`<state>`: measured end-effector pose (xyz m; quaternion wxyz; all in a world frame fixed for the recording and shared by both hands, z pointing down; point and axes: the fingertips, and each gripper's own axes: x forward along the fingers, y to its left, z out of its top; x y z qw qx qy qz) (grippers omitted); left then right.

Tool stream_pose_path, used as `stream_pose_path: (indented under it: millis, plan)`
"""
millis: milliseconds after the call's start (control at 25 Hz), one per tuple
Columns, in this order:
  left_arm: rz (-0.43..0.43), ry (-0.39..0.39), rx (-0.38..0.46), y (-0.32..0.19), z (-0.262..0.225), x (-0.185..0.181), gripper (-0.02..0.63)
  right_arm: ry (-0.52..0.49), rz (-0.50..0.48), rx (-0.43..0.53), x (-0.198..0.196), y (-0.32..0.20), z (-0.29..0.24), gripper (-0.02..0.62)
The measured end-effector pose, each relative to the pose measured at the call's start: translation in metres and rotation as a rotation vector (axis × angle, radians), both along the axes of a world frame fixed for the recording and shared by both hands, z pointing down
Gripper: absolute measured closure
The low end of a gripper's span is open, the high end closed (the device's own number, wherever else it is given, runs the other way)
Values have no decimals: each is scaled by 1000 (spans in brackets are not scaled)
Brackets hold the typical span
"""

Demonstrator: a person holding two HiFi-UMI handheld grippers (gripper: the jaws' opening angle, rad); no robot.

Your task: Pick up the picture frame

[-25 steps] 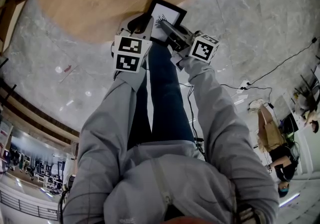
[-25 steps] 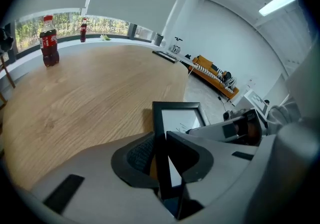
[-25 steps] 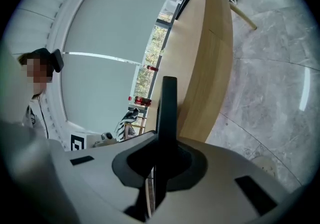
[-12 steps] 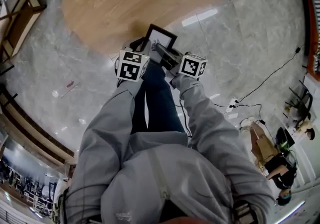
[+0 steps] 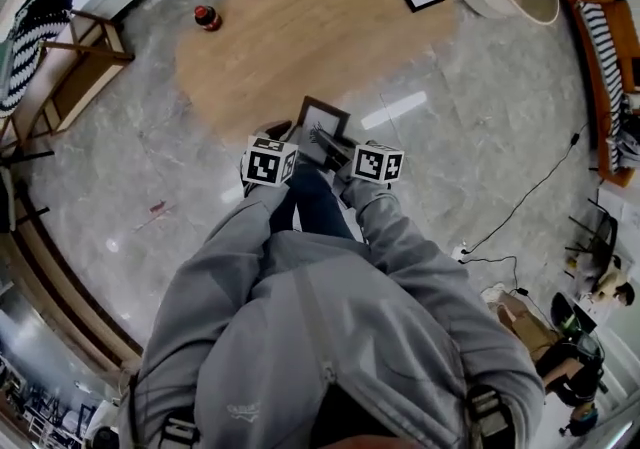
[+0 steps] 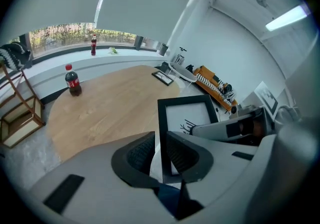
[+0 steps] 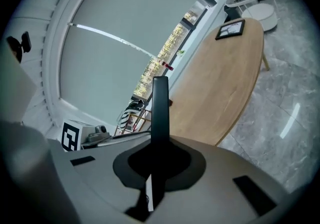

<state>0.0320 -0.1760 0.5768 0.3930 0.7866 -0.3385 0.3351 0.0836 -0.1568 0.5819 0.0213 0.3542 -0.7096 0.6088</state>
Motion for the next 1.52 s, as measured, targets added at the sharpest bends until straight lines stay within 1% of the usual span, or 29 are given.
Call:
stream_pose_path:
  millis: [120, 280, 400, 600, 760, 1000, 1200, 1400, 1520]
  plan:
    - [-3, 16, 53, 13, -46, -15, 522, 73, -33, 51, -2, 14, -39, 558]
    - [2, 18, 95, 31, -88, -37, 523, 143, -71, 110, -7, 28, -78, 558]
    - [5, 5, 133, 38, -109, -53, 556, 203, -107, 164, -10, 27, -101, 558]
    - [-38, 24, 192, 57, -152, -65, 579, 276, -146, 250, -17, 36, -153, 558]
    - [-83, 81, 253, 56, -195, -73, 588, 342, -143, 353, -26, 34, -197, 558]
    - [-166, 112, 412, 50, -263, -96, 588, 482, -127, 561, -39, 32, -264, 558]
    - [-195, 91, 586, 40, -323, -110, 588, 574, -84, 730, -42, 17, -326, 558]
    - [-217, 95, 734, 34, -377, -116, 588, 615, -31, 861, -48, 9, -383, 558]
    - [-233, 112, 818, 33, -409, -118, 588, 630, 9, 940, -52, 8, -416, 558]
